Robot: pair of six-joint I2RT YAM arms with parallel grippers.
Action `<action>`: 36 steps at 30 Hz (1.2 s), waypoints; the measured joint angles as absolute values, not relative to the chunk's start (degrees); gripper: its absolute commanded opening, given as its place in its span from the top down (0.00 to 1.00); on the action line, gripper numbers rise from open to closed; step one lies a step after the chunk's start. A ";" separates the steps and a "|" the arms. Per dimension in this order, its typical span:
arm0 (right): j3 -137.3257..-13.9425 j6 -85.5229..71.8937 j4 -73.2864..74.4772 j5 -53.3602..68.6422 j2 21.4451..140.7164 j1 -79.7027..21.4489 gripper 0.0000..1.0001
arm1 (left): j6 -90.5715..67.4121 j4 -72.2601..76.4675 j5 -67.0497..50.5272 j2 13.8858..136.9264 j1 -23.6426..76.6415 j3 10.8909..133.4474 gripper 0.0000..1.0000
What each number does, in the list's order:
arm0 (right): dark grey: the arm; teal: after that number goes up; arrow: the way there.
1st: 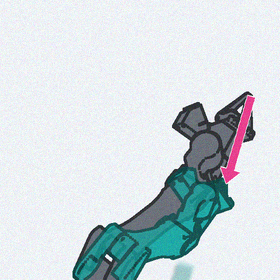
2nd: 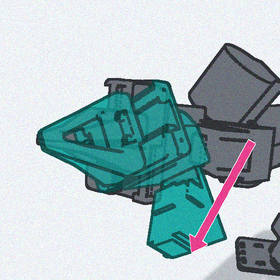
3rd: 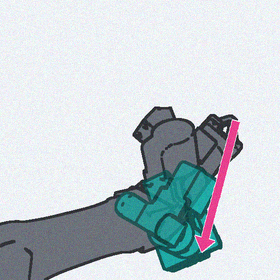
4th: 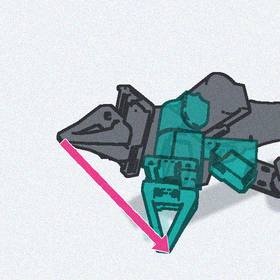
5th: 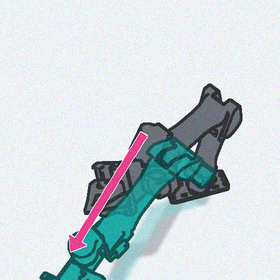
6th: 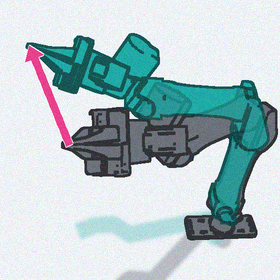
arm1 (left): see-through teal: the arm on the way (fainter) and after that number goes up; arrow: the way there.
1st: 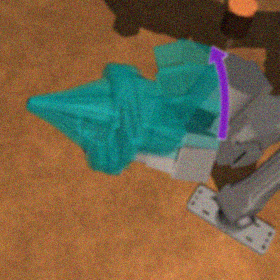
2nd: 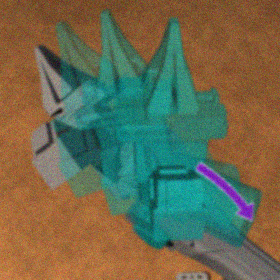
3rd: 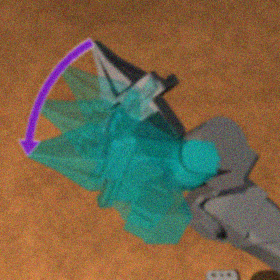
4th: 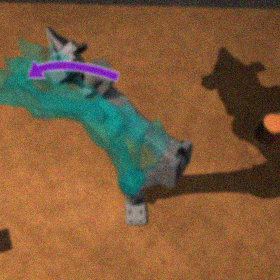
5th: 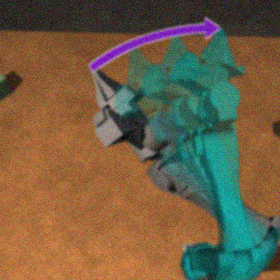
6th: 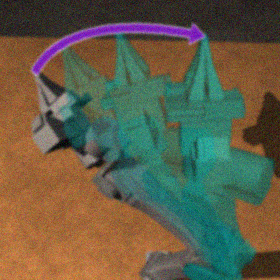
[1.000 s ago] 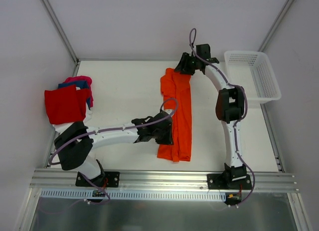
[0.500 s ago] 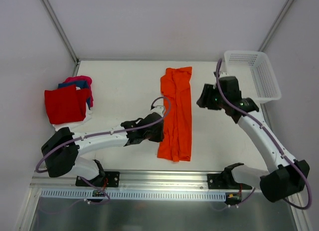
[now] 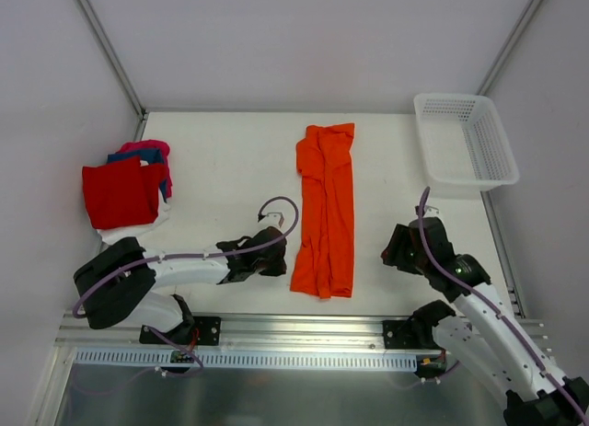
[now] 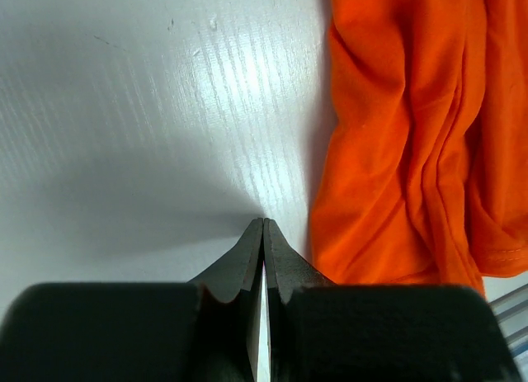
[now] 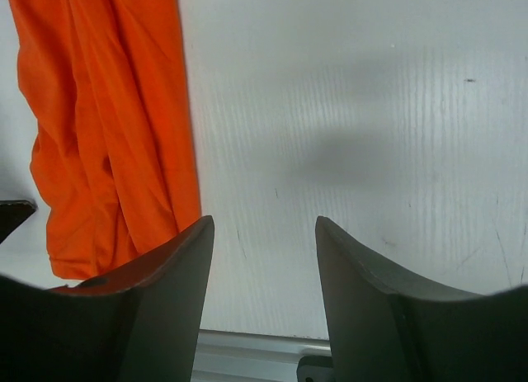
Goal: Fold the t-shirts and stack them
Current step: Fold the tshirt
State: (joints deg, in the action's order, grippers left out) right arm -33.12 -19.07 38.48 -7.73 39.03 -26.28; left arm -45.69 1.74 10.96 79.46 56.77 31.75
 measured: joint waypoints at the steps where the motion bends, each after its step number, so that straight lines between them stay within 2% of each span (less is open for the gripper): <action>1: -32.38 -19.66 39.22 -8.21 37.15 -26.41 0.44 | -46.09 2.61 10.92 79.22 56.77 31.20 1.00; 11: -19.29 -28.86 46.98 -6.70 15.84 -27.40 0.44 | -50.52 11.20 7.49 71.92 57.69 21.41 1.00; 15: -14.59 -32.29 47.37 -5.78 12.75 -27.64 0.42 | -51.70 13.58 6.85 69.95 59.81 18.72 1.00; 21: -15.33 -34.33 44.62 -7.62 19.51 -29.80 0.42 | -52.31 17.12 5.98 68.93 61.58 16.36 1.00; 27: -16.93 -36.88 42.06 -12.25 27.40 -36.53 0.44 | -52.95 18.87 5.80 68.93 61.93 15.49 1.00; 30: -17.28 -38.57 39.33 -14.24 31.18 -41.45 0.48 | -53.12 19.33 5.82 68.95 61.93 15.27 1.00; 33: -19.03 -40.66 36.88 -16.45 37.98 -47.72 0.47 | -53.21 19.49 5.85 68.97 61.93 15.20 1.00; 36: -25.45 -43.70 37.39 -21.37 49.41 -58.28 0.44 | -53.49 19.11 6.98 68.66 62.83 15.16 1.00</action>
State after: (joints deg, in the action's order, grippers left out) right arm -25.45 -43.70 37.39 -21.37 49.41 -58.28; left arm -53.49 19.11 6.98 68.66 62.83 15.16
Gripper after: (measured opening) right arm 0.541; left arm 0.003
